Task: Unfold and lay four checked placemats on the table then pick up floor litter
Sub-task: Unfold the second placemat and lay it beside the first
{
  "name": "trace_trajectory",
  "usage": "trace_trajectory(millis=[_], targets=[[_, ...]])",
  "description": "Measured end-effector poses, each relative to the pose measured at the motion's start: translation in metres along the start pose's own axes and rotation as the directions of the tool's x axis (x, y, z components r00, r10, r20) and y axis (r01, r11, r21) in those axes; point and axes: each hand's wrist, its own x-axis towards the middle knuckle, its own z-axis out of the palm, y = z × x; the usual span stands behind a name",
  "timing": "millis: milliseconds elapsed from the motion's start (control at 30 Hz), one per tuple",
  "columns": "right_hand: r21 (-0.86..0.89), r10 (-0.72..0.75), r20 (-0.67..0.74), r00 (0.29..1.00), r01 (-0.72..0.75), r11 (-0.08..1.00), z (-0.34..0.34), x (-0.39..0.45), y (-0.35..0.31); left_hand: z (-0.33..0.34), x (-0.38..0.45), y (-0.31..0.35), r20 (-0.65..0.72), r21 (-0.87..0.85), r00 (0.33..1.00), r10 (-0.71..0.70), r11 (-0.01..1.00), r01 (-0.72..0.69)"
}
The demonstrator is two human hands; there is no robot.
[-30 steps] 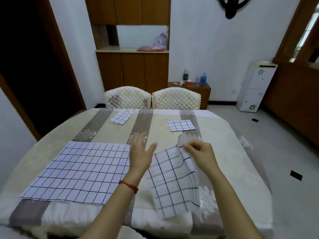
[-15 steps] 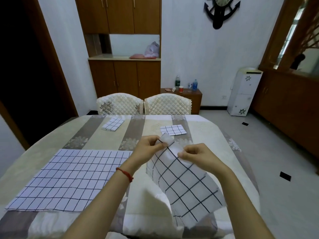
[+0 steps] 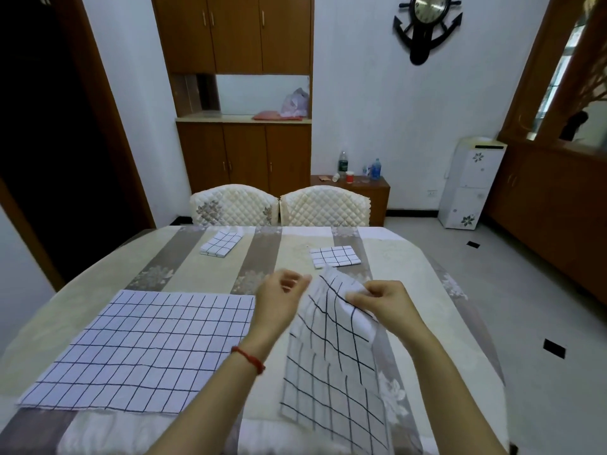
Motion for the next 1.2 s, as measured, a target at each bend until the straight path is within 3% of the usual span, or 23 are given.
trace_trajectory(millis=[67,167,300,433,567,667,933,1100,1200], targets=[[-0.004,-0.023,0.005,1.000,0.023,1.000,0.009,0.003,-0.002,0.012,-0.019,0.001,0.173,-0.064,0.980,-0.100,0.992,0.113],[-0.095,-0.026,0.045,0.999,0.030,0.995,0.022,0.004,-0.001,0.020,-0.035,0.006,0.346,-0.210,0.897,-0.273,0.910,0.358],[-0.148,-0.010,0.110,0.994,0.026,0.989,0.028,0.003,0.006,0.014,-0.035,0.003,0.361,-0.332,0.862,-0.355,0.815,0.475],[-0.138,0.032,0.177,0.984,-0.007,0.990,0.029,0.004,0.007,0.010,-0.028,-0.005,0.319,-0.348,0.877,-0.358,0.817,0.460],[-0.074,0.054,0.159,0.986,-0.043,0.996,0.026,0.011,0.011,0.011,-0.015,-0.012,0.282,-0.336,0.896,-0.342,0.840,0.427],[-0.073,0.110,0.063,0.992,-0.105,0.992,0.017,0.022,0.019,0.008,0.005,-0.025,0.205,-0.306,0.918,-0.338,0.869,0.388],[-0.340,0.171,-0.267,0.948,-0.259,0.904,-0.032,0.072,0.033,-0.029,0.073,-0.062,-0.037,-0.082,0.946,-0.323,0.944,0.319],[-0.352,0.057,-0.397,0.916,-0.209,0.912,-0.050,0.104,0.024,-0.038,0.113,-0.051,-0.146,-0.153,0.953,-0.264,0.958,0.242],[-0.334,-0.080,-0.493,0.866,-0.103,0.937,-0.060,0.116,0.007,-0.041,0.138,-0.031,-0.166,-0.152,0.974,-0.152,0.980,0.127]])
